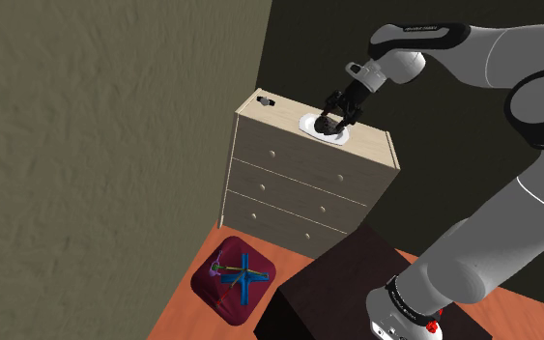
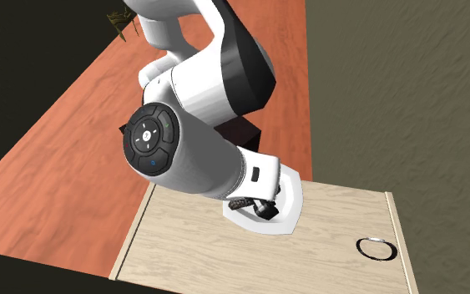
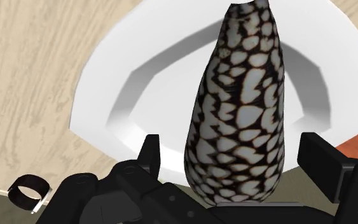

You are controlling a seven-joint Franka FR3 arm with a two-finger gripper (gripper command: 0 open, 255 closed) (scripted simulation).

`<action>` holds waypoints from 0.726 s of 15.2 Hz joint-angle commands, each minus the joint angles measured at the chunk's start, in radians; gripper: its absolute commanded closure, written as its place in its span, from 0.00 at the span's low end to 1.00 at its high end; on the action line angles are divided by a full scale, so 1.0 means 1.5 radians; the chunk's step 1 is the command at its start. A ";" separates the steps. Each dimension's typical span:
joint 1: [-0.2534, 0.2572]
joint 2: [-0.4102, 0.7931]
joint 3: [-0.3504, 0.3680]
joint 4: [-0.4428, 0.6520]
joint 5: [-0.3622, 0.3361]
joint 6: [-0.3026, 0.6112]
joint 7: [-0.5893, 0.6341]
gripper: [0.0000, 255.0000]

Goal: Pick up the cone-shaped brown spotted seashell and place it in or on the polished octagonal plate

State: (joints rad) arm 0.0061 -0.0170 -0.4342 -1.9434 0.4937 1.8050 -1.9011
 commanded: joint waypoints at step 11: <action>-0.015 0.001 -0.016 0.066 -0.010 -0.071 0.005 0.00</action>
